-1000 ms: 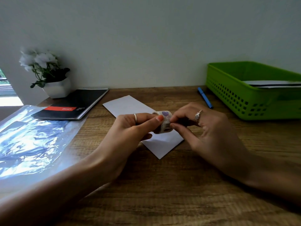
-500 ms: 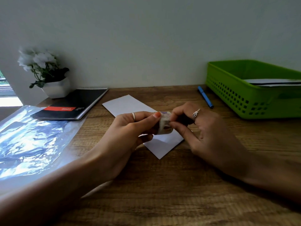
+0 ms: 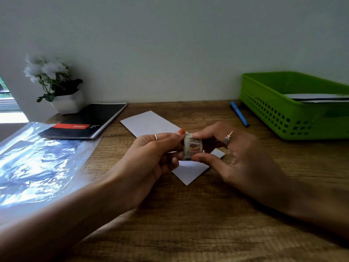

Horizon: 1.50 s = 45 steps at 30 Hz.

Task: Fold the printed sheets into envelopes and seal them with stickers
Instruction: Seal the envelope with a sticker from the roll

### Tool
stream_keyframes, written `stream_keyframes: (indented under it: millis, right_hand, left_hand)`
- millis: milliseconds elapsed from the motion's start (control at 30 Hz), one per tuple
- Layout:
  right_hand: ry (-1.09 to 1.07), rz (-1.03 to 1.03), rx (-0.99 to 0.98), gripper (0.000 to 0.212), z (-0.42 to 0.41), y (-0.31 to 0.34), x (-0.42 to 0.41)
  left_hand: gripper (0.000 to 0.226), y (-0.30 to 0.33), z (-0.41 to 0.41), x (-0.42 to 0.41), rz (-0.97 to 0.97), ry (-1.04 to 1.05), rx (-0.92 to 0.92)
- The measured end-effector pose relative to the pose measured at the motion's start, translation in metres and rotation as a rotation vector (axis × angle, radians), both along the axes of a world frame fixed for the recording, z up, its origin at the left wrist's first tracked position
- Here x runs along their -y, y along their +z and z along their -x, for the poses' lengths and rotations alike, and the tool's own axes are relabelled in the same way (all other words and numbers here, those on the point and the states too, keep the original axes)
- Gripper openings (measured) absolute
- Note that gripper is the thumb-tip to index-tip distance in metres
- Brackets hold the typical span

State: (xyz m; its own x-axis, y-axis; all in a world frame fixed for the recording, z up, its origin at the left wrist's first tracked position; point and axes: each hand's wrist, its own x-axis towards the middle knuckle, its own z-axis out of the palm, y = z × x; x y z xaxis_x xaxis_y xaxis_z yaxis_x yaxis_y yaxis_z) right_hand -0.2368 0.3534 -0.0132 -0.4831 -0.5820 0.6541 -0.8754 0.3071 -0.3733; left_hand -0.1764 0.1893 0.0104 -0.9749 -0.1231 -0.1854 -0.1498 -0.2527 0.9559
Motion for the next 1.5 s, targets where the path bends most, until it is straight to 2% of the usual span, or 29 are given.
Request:
stream_keyframes:
  millis: [300,500,633,733,933,1067,1200,1500]
  right_hand:
    - [0.014,-0.071,0.027,0.042,-0.0003,-0.0002,-0.0006]
    - [0.001,-0.039,-0.025,0.04,0.0008,-0.0001,-0.0017]
    - [0.002,-0.019,-0.066,0.027,0.0027,-0.0005,-0.0012]
    - [-0.006,-0.057,-0.084,0.025,0.0042,-0.0009,-0.0022]
    - [0.024,-0.153,0.064,0.045,0.0028,0.0003,-0.0034]
    - [0.003,-0.14,0.105,0.05,0.0026,0.0011,-0.0021]
    - [-0.002,-0.131,0.108,0.052,0.0035,0.0014,-0.0025]
    - [0.005,-0.151,0.167,0.053,0.005,0.0034,-0.0013]
  left_hand:
    - [0.022,-0.0002,0.0015,0.0039,-0.096,0.026,0.079]
    - [0.022,0.0013,0.0012,0.0044,-0.122,0.027,0.107]
    - [0.023,0.0019,0.0012,0.003,-0.114,0.03,0.126]
    - [0.022,0.0014,0.0017,0.0028,-0.125,0.035,0.133]
    - [0.02,0.0009,0.0025,0.004,-0.156,0.03,0.101]
    - [0.02,0.0011,0.002,0.004,-0.153,0.006,0.077]
    - [0.018,0.0016,0.0008,0.0056,-0.126,-0.062,0.081]
    - [0.028,0.0007,-0.0001,0.0044,0.062,-0.142,-0.011]
